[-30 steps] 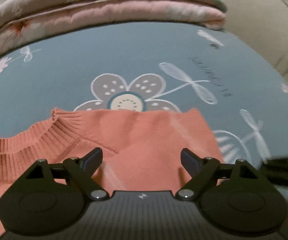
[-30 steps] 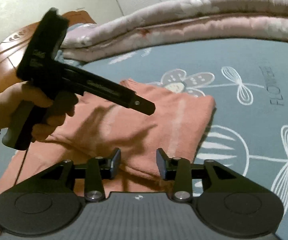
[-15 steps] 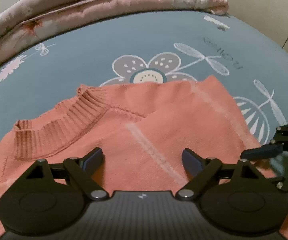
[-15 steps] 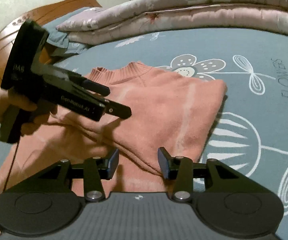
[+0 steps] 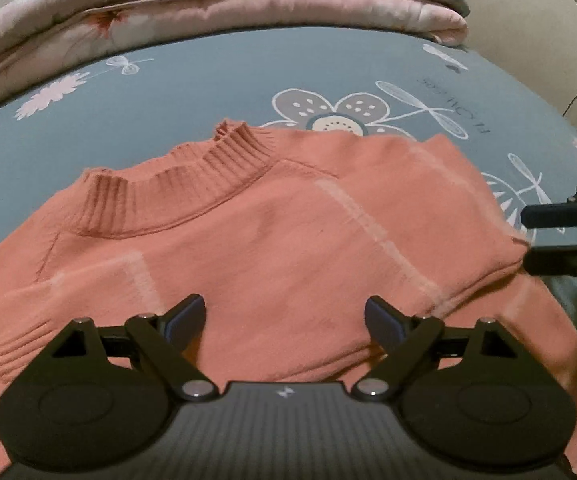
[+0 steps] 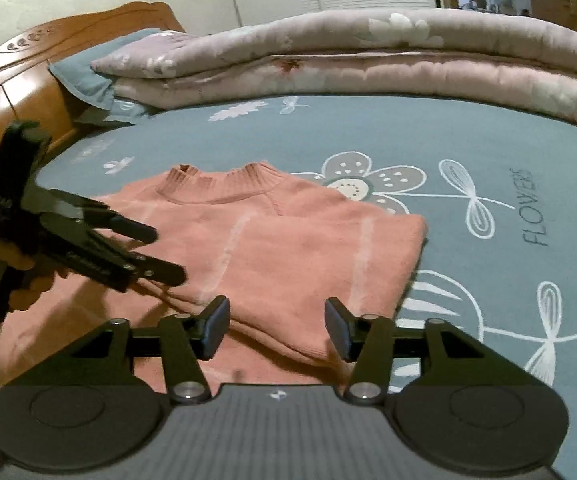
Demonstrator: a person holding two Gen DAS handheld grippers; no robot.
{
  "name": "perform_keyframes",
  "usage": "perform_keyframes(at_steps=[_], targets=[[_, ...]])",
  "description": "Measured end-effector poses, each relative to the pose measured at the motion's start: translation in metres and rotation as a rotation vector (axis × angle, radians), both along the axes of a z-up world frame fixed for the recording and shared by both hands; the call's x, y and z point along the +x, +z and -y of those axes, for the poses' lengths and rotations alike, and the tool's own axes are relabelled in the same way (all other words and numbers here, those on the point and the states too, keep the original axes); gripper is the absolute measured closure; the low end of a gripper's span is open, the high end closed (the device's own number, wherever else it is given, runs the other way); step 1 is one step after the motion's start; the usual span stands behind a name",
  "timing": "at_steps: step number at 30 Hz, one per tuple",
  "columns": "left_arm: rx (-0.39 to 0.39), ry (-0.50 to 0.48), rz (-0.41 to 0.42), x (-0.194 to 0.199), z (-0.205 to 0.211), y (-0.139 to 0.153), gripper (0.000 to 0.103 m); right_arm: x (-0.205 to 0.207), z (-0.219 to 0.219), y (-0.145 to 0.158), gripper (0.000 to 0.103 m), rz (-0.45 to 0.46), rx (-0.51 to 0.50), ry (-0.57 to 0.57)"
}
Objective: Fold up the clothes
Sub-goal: 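Open the left tool and raise both tools above the sweater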
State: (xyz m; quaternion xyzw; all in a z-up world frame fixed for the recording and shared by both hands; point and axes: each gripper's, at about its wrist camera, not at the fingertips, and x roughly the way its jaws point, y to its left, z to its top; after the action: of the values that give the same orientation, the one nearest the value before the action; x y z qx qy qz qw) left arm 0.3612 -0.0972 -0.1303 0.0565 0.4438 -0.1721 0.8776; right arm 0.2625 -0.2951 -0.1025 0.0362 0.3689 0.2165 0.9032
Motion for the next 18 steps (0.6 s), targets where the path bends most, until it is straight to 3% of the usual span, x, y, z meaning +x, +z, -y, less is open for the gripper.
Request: perform_keyframes(at_steps=[4,8,11,15,18], targets=[[-0.133,0.002,0.0,-0.014,-0.019,0.023,0.015,-0.002,-0.002,0.007,0.04,0.026,0.004,-0.069],[-0.194,0.07,-0.013,-0.021,-0.052,0.033,0.015,-0.008,0.002,0.016,0.04,0.015,0.13,-0.132],[-0.16,0.137,-0.031,-0.015,-0.073,0.021,0.015,-0.002,-0.006,0.009,0.039,-0.038,0.181,-0.149],[-0.088,0.184,-0.031,-0.011,-0.09,-0.001,0.016,0.018,-0.042,-0.011,0.041,-0.029,0.043,-0.173],[-0.083,0.147,-0.005,-0.016,-0.097,-0.006,0.015,0.028,-0.065,-0.023,0.043,0.003,-0.102,-0.174]])
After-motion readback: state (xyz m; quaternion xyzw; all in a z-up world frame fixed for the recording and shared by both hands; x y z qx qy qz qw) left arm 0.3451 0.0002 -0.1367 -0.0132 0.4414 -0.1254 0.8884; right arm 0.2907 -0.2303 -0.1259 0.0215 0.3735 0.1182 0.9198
